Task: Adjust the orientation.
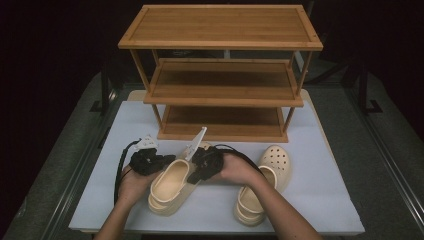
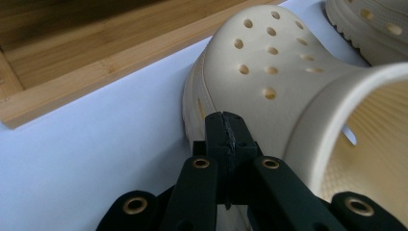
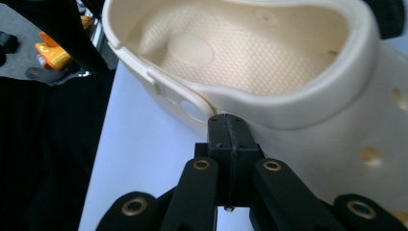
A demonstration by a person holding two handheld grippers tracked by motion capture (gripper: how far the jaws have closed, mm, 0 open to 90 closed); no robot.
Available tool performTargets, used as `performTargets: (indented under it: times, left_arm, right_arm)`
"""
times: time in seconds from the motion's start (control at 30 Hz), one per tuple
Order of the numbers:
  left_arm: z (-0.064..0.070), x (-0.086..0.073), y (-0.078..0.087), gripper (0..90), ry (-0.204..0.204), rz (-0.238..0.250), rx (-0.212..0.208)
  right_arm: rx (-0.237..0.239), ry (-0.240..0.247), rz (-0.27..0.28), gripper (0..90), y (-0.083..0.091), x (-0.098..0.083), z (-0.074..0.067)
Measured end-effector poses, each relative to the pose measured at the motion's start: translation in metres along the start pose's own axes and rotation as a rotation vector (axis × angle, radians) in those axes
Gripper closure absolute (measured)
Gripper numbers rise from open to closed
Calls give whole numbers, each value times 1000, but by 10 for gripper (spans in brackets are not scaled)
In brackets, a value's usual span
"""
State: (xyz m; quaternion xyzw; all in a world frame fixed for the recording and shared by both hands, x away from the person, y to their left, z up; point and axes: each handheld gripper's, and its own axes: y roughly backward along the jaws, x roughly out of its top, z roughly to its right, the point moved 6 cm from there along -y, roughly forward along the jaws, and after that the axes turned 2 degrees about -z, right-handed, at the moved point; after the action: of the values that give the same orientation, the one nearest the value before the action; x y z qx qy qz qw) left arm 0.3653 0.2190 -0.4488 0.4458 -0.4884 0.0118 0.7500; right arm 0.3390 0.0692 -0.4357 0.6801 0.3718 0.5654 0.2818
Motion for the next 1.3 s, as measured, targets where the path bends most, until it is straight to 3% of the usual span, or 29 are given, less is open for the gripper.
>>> performTargets:
  times: [0.2,0.47,0.53,0.57,0.6,0.63,0.77,0.83,0.9,0.97,1.03,1.1,1.3]
  left_arm:
    - [-1,0,1,900,5,9,-6]
    - [-7,0,17,780,15,34,3]
    - [-8,0,23,753,11,41,5]
    - [-7,0,26,675,-6,29,10]
    - [-7,0,26,652,-6,29,10]
    - [-6,-2,31,623,-12,28,9]
    - [-5,-3,38,552,-17,32,2]
    - [-4,-3,43,507,-26,39,-1]
    - [-2,-2,48,492,-32,42,-13]
    - [1,-2,49,462,-53,40,-30]
    - [3,-3,48,449,-60,33,-38]
    - [7,-3,43,434,-74,15,-54]
    - [13,-2,32,476,-97,-3,-65]
  right_arm:
    - [21,-12,8,900,0,-4,-2]
    - [-44,-45,63,787,17,-12,0]
    - [-83,-69,77,731,24,-15,2]
    - [-138,-101,99,654,33,-18,6]
    - [-138,-101,99,654,33,-18,6]
    - [-179,-126,123,611,43,-22,10]
    - [-229,-154,166,558,57,-29,15]
    - [-284,-201,198,487,71,-36,16]
    - [-303,-210,209,470,75,-40,17]
    - [-343,-261,236,418,86,-51,18]
    - [-355,-269,243,408,89,-54,18]
    - [-396,-317,274,379,102,-68,20]
    - [-450,-384,301,347,118,-93,20]
